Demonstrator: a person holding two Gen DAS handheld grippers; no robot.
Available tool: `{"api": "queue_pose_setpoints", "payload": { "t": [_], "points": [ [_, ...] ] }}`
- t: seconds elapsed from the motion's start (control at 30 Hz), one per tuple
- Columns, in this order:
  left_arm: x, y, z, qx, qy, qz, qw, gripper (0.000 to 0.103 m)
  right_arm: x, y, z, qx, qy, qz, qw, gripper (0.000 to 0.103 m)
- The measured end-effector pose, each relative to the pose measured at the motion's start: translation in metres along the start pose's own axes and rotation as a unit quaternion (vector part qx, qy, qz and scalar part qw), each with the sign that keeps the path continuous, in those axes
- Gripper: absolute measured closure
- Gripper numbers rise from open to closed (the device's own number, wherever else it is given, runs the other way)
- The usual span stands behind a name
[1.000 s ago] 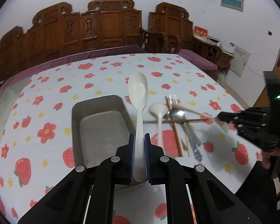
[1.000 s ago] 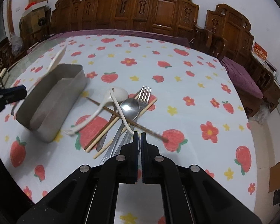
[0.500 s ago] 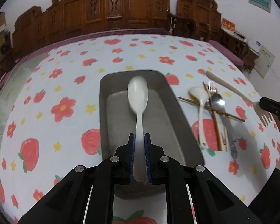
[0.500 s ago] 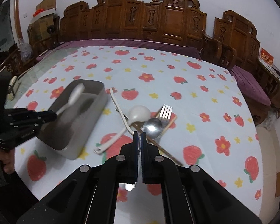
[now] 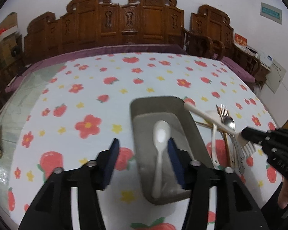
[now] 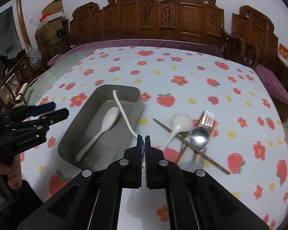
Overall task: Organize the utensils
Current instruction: 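Open the left gripper over the tray while the right gripper drops its utensil in, then move the right gripper back to the utensil pile and grasp a wooden chopstick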
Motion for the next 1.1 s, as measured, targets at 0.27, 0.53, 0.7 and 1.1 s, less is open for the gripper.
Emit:
{"api": "queue_pose_setpoints", "payload": {
  "t": [0.27, 0.53, 0.7, 1.1],
  "points": [
    [0.009, 0.02, -0.025, 0.016, 0.009, 0.027, 0.9995, 0.024, 0.008, -0.032, -0.027, 0.003, -0.008, -0.02, 1.0, 0.1],
    [0.012, 0.027, -0.047, 0.016, 0.033, 0.035, 0.9987, 0.023, 0.013, -0.058, -0.041, -0.005, -0.023, -0.035, 0.999, 0.1],
    [0.012, 0.027, -0.054, 0.015, 0.046, 0.037, 0.9982, 0.023, 0.009, -0.069, -0.051, 0.06, -0.048, -0.056, 0.996, 0.096],
    [0.012, 0.022, -0.03, -0.013, 0.032, 0.034, 0.9988, 0.023, 0.0, -0.031, -0.019, 0.067, -0.011, -0.006, 0.998, 0.096]
  ]
}}
Point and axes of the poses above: each gripper's, at about its wrist camera, not at the fingertips, and y roughly against the way its jaws point, z to its right, x to its top, the point moved 3 cm from there along -y, roughly the way its jaws point, and after that the axes turned 4 degrees about -y, right-handed, at the moved point
